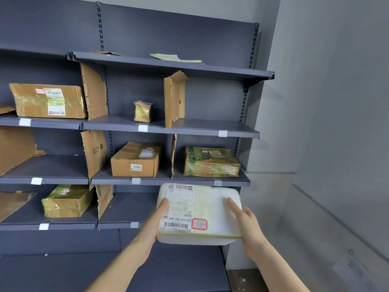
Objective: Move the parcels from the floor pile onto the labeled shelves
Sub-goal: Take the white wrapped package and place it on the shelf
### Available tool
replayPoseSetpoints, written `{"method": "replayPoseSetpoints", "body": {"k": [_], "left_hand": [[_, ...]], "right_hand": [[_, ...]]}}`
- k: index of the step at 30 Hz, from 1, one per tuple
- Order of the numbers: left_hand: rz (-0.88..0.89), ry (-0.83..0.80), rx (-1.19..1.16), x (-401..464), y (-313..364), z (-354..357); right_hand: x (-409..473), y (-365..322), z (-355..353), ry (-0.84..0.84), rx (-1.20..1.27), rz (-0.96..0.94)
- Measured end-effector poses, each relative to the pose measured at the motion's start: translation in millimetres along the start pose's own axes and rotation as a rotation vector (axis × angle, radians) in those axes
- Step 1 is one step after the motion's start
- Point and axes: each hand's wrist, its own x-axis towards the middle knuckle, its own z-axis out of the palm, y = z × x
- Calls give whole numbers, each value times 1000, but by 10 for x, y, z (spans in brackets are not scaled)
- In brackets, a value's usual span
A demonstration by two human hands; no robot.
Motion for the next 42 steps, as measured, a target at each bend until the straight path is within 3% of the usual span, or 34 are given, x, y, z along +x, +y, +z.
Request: {"method": "replayPoseSetpoints", "body": {"k": [12, 22, 31, 42], "left_hand": [[-85, 113, -27, 66, -440, 353], [-115, 256, -58, 14, -518, 274], [-179, 393, -92, -167, -723, -328], [-148, 507, -150, -127, -569, -1564]], "right_hand": [[262, 520, -326, -58, -15, 100], [458, 712, -147, -128, 8, 153], [460, 948, 554, -216, -46, 240], [416, 846, 1851, -287, -126, 204]]}}
